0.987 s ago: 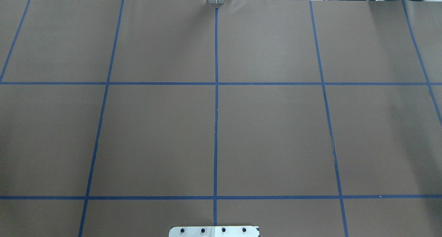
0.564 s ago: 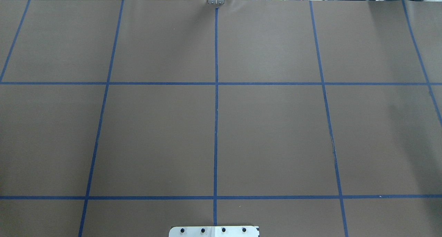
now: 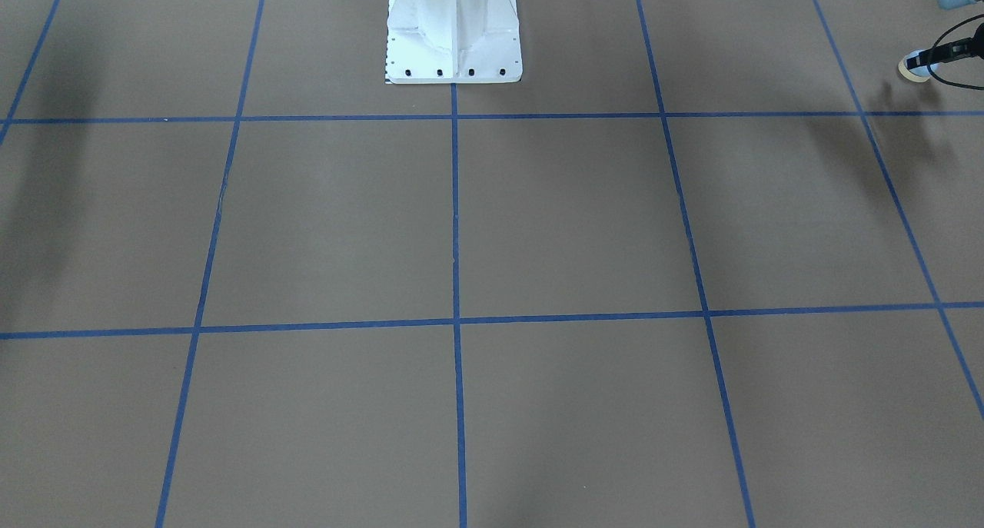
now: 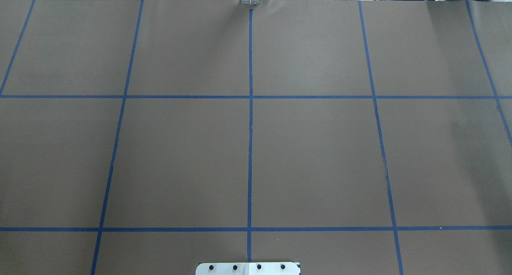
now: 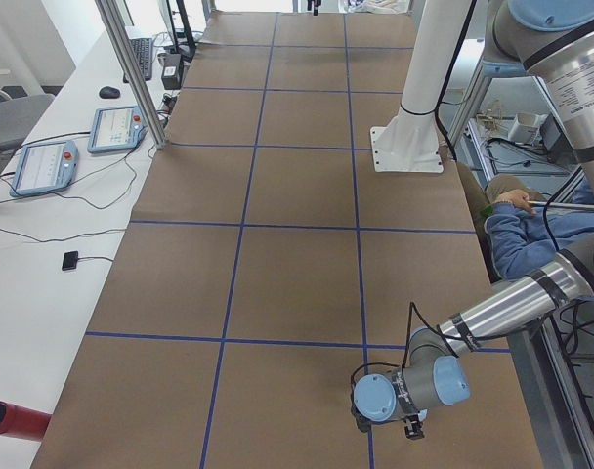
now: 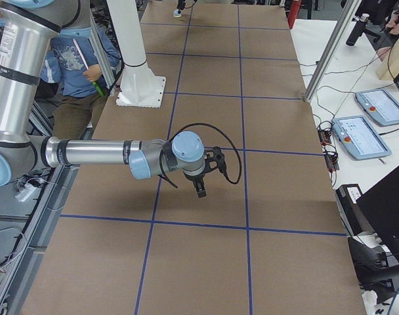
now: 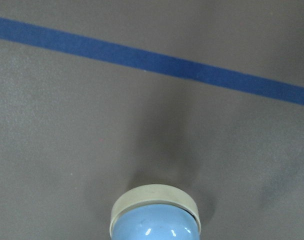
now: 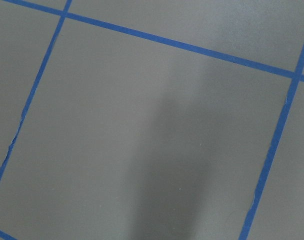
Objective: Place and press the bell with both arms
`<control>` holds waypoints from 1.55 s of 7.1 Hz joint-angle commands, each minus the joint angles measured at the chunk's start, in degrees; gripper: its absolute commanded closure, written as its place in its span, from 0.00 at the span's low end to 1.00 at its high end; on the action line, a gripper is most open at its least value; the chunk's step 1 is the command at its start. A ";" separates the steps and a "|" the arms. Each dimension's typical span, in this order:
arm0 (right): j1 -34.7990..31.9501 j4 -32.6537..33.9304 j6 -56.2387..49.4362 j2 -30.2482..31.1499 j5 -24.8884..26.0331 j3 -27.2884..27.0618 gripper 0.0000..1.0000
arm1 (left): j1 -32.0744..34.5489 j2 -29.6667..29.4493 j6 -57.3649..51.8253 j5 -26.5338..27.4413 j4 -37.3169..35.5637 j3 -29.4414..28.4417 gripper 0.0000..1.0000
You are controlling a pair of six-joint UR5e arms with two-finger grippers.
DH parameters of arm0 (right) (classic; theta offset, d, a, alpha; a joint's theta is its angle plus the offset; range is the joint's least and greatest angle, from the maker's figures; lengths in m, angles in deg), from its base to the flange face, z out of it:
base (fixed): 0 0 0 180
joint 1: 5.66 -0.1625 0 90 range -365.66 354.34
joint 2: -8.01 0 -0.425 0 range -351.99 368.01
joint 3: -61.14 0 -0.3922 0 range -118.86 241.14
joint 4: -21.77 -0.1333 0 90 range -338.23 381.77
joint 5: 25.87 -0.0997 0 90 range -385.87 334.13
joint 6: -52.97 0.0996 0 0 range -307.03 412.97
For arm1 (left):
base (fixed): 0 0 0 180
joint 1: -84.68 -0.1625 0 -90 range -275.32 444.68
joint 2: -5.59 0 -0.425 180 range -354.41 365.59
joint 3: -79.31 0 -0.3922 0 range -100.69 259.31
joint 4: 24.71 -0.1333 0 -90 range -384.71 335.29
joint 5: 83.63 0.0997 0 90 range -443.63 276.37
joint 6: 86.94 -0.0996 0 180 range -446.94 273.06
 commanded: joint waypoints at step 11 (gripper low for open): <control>-0.10 -0.20 -0.03 0.73 0.41 -0.18 0.00 | -1.18 -0.94 0.20 -0.13 0.59 -2.45 0.01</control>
